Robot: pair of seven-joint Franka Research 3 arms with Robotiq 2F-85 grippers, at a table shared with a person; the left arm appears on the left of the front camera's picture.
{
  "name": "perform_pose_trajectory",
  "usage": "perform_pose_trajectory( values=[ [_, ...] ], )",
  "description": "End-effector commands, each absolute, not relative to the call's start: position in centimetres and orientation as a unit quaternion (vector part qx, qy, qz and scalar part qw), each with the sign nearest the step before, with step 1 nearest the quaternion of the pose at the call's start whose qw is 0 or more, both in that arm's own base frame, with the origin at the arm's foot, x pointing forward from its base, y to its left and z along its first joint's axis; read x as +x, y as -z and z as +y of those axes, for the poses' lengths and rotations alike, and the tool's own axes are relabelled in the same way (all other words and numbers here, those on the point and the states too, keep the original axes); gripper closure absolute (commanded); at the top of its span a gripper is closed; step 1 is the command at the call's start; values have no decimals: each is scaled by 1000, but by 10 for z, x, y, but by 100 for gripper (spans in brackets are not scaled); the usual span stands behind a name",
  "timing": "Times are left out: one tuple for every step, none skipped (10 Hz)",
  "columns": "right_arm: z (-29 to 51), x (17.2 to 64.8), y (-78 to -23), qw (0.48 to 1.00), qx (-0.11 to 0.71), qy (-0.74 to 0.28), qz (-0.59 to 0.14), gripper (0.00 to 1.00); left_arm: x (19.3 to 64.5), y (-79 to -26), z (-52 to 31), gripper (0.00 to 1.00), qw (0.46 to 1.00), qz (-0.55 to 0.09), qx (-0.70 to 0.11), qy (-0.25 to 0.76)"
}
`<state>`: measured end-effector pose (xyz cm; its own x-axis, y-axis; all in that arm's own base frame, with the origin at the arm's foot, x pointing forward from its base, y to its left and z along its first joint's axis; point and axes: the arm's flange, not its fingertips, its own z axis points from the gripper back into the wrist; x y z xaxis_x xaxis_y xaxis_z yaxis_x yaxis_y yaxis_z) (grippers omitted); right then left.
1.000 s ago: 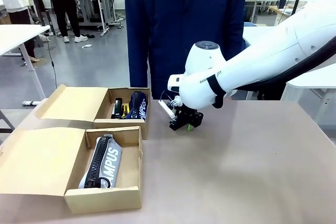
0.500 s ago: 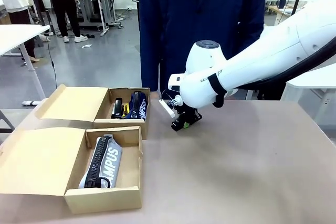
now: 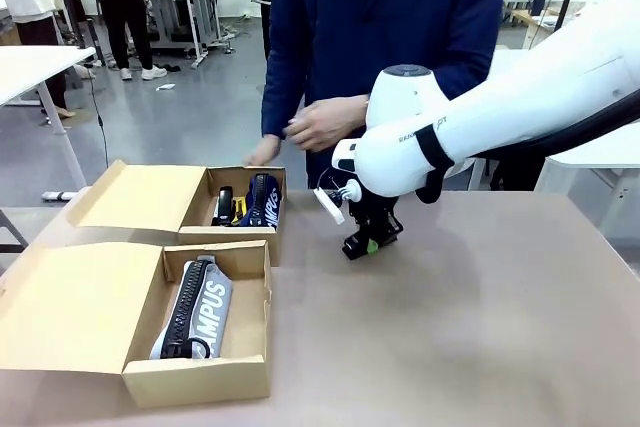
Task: Place items inside the box.
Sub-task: Pick up a Pencil pouch or Stapler and place it inside the Mailer Box closest to the robot.
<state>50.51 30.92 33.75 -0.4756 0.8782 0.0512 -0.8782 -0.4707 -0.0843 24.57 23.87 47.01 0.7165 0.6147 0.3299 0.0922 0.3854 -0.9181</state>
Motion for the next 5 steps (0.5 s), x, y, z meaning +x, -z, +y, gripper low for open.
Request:
perform_pose_trajectory(
  values=[
    [274, 431, -387, 560, 32, -826, -49, 100, 247, -471, 239, 0, 753, -347, -534, -167],
    [233, 380, -406, 591, 41, -803, -67, 100, 247, -471, 239, 0, 753, -347, -534, -167],
    [182, 339, -416, 638, 41, -760, -118, 100, 247, -471, 239, 0, 753, -347, -534, -167],
    [134, 313, -418, 681, 55, -713, -159, 100, 247, -471, 239, 0, 753, -347, -534, -167],
    [94, 291, -417, 731, 75, -655, -178, 100, 247, -471, 239, 0, 753, -347, -534, -167]
  ],
)
